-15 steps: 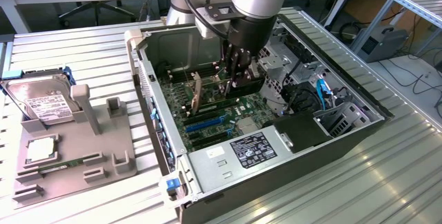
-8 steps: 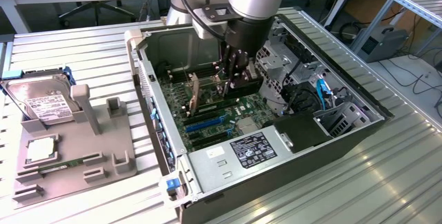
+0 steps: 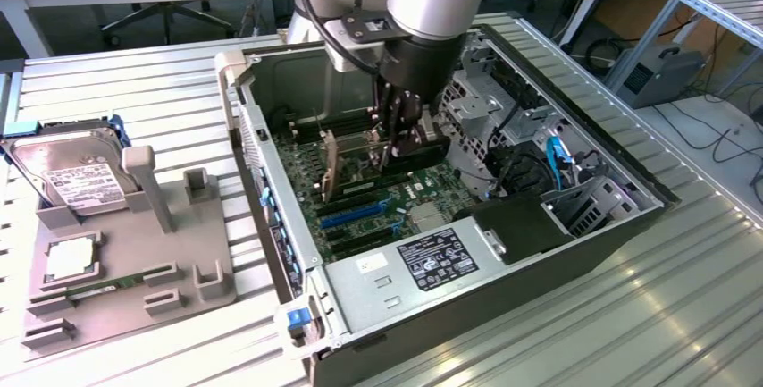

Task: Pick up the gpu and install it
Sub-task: 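Insert the gpu into the slot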

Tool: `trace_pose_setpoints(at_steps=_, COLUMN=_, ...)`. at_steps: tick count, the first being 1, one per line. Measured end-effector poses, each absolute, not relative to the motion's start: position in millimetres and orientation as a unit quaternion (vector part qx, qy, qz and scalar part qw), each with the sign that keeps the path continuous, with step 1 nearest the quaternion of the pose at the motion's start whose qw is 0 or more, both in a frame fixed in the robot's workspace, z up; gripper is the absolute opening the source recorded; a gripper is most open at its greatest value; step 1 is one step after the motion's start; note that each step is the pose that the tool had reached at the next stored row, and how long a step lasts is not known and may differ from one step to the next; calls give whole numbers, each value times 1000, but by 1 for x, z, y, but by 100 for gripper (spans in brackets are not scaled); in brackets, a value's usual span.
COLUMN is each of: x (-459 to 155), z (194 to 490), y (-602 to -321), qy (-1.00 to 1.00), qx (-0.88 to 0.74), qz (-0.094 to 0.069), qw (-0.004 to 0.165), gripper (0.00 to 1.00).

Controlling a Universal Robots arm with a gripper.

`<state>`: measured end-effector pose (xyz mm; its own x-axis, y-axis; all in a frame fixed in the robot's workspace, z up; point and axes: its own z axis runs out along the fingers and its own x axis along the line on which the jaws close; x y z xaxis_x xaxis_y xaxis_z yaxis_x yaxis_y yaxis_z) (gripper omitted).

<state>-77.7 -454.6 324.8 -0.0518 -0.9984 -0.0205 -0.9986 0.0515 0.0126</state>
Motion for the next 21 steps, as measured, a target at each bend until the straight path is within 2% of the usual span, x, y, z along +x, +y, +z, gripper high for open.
trace_pose_setpoints(at_steps=21, x=-93, z=315, y=-458, qy=726, qx=-688, qz=11, qw=3, gripper=27)
